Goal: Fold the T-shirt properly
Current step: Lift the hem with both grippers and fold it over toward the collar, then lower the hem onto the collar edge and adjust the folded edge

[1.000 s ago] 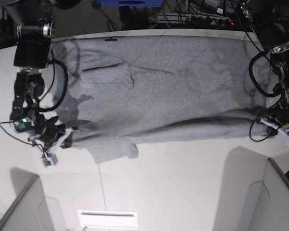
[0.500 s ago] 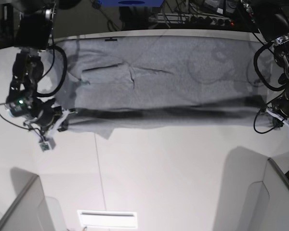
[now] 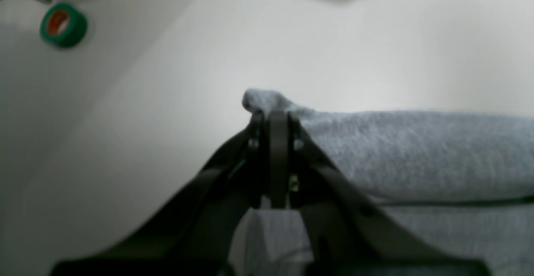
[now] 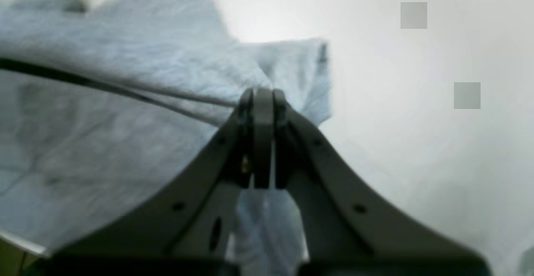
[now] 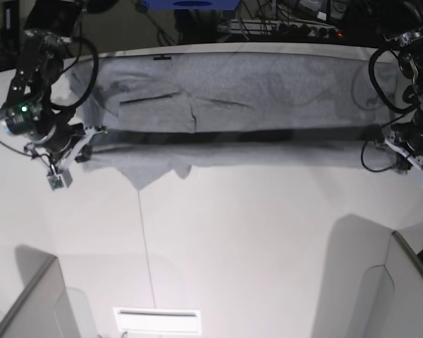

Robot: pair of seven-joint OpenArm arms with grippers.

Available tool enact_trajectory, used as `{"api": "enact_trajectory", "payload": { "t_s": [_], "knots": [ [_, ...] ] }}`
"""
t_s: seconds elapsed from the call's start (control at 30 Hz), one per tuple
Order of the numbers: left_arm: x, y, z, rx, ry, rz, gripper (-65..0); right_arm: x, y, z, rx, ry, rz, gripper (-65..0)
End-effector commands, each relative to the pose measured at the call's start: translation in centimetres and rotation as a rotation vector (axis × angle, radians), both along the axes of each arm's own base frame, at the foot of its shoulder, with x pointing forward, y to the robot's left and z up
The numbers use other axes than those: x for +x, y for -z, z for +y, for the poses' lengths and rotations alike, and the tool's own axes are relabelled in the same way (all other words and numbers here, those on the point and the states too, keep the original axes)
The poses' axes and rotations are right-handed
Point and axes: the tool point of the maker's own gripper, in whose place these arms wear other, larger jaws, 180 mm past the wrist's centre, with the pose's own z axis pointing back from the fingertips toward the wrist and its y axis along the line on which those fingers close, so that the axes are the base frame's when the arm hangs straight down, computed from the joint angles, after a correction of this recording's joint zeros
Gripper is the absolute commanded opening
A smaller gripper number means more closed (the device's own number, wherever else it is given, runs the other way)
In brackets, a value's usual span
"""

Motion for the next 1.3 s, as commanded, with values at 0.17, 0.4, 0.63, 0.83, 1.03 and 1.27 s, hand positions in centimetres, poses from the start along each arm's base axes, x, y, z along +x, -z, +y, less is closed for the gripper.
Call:
{"api": "enact_trajectory", "payload": {
  "t_s": [0.17,0.4,0.63,0.83,1.03,1.27],
  "knots": [
    [-0.8,-1.6,-0.4,0.056,0.041,-0.026,-65.0,-0.8,-1.6,-1.2,-0.032,0.038,-0.030,-65.0],
    [-3.0,-0.2,-0.7,0.069,0.054,0.034,-65.0,-2.8,-0.2,-1.0,-0.025,0.044,0.018,-65.0],
    [-4.6,-0.4,0.8,0.085,0.011,0.049,-65.0,-4.4,0.7,-0.3,-0.008,0.047,0.053,-65.0],
    [-5.5,-0.3,1.8,0.094,-0.014,0.063,-65.0,-5.6,0.8,-0.1,0.066,0.062,0.057,-65.0],
    [-5.6,0.0,1.4,0.091,-0.005,0.070,-65.0,-7.5,0.9,0.5,0.195,0.077,0.067,-65.0],
    [-5.7,-0.1,1.6,0.094,-0.010,0.071,-65.0,-8.7,1.2,1.6,0.256,0.065,0.083,-65.0]
  ]
}}
